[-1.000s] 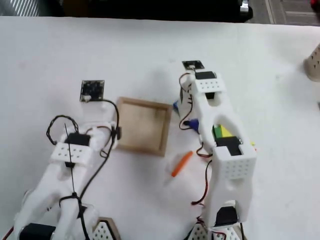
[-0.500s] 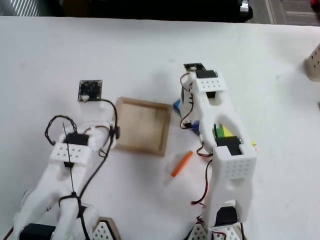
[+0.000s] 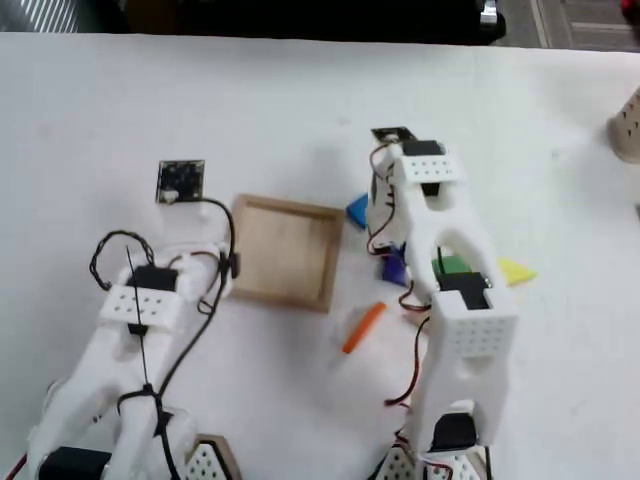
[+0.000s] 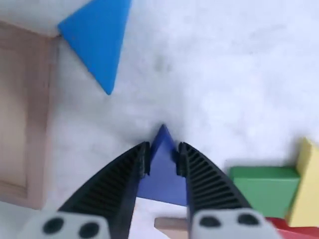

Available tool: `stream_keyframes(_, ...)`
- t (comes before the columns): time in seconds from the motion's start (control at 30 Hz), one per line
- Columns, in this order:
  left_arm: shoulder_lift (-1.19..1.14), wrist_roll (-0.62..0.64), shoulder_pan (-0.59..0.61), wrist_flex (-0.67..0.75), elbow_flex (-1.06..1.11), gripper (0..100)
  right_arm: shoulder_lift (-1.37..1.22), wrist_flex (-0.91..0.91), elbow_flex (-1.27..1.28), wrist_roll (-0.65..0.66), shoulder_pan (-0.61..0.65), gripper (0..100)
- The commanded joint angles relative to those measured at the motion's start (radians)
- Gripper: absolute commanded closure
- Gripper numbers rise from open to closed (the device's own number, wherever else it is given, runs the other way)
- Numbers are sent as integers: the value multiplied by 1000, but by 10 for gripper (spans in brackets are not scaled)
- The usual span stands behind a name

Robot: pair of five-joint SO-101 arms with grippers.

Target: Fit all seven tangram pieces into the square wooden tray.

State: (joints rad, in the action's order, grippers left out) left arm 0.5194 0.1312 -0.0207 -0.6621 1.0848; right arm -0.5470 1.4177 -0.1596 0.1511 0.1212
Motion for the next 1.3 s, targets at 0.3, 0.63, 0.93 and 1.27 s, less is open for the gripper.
stream_keyframes(0.3,8,-6,10,26,-43,810,99,82,-84,25,-30,981)
stream_keyframes(0.63,8,-6,10,26,-43,810,157,156,-150,23,-25,981)
stream_keyframes(0.93,4,-6,39,68,-44,811,219,168,-153,3,62,981)
stream_keyframes(1.27,1,178,266,140,-123,810,142,168,-361,-124,337,981)
